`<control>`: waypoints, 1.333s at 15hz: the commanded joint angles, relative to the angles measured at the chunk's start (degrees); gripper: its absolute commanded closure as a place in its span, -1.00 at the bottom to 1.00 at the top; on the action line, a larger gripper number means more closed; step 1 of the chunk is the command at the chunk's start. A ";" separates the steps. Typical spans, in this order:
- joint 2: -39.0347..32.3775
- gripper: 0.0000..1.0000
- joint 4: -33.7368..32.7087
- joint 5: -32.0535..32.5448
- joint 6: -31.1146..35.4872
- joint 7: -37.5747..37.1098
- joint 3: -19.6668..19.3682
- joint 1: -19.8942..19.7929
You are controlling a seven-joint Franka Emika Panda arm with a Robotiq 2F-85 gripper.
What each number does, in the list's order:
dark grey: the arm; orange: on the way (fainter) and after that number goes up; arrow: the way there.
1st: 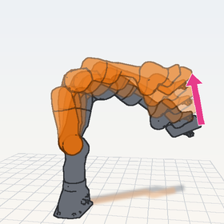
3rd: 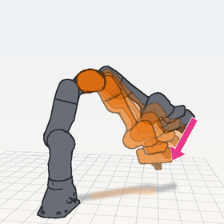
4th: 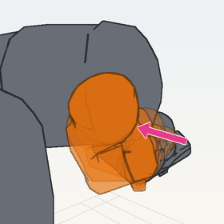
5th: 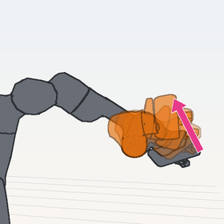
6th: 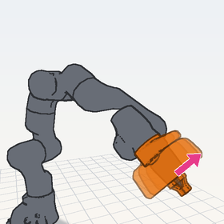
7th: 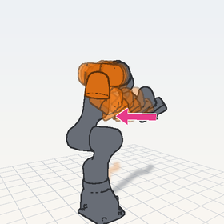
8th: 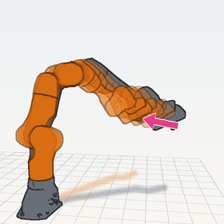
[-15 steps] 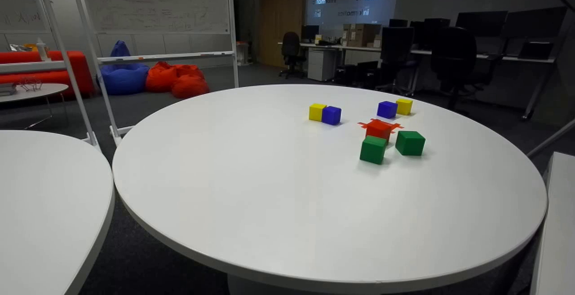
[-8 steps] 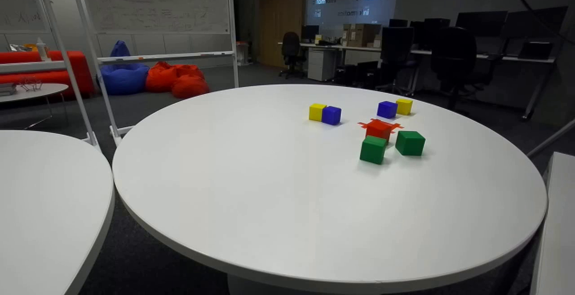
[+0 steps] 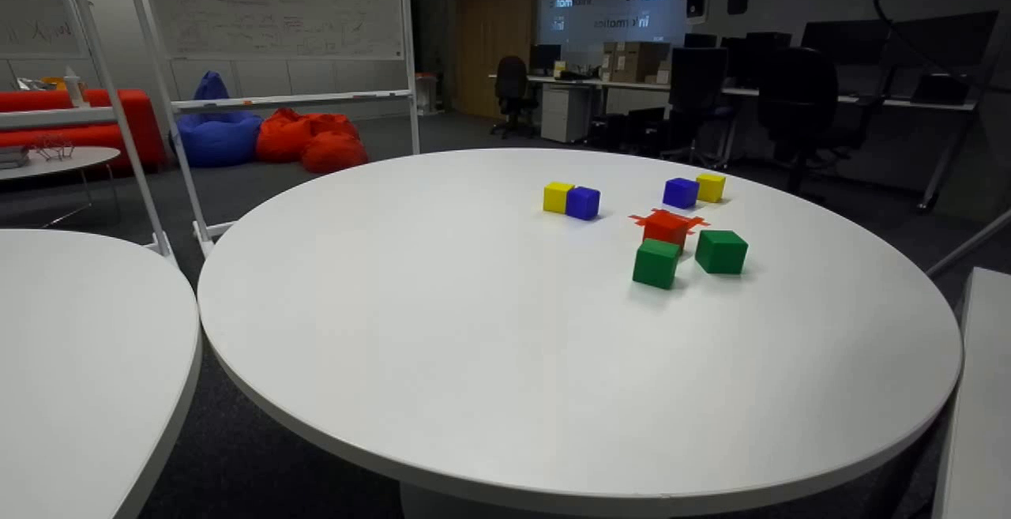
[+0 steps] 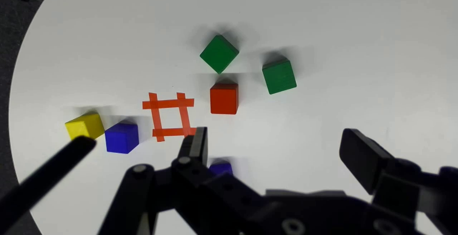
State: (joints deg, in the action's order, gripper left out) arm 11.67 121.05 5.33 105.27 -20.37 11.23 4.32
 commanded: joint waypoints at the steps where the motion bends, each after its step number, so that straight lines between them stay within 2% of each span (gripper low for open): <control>1: -5.66 -1.00 -4.87 1.06 -0.51 0.44 -1.96 -0.51; 5: -8.69 -1.00 -7.72 0.82 -1.98 0.46 -3.70 -0.11; 6: -8.28 -1.00 -7.79 0.53 -2.74 0.89 -3.80 0.22; 7: -7.71 -1.00 -5.73 0.19 -0.43 0.03 -3.88 0.35; 13: -9.10 -1.00 -6.53 -0.02 -0.73 -1.05 -4.27 0.16; 20: -17.56 -1.00 -11.06 1.50 -1.40 -1.65 -6.59 -0.38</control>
State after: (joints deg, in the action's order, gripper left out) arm -0.83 114.28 5.53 104.99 -20.76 5.64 4.34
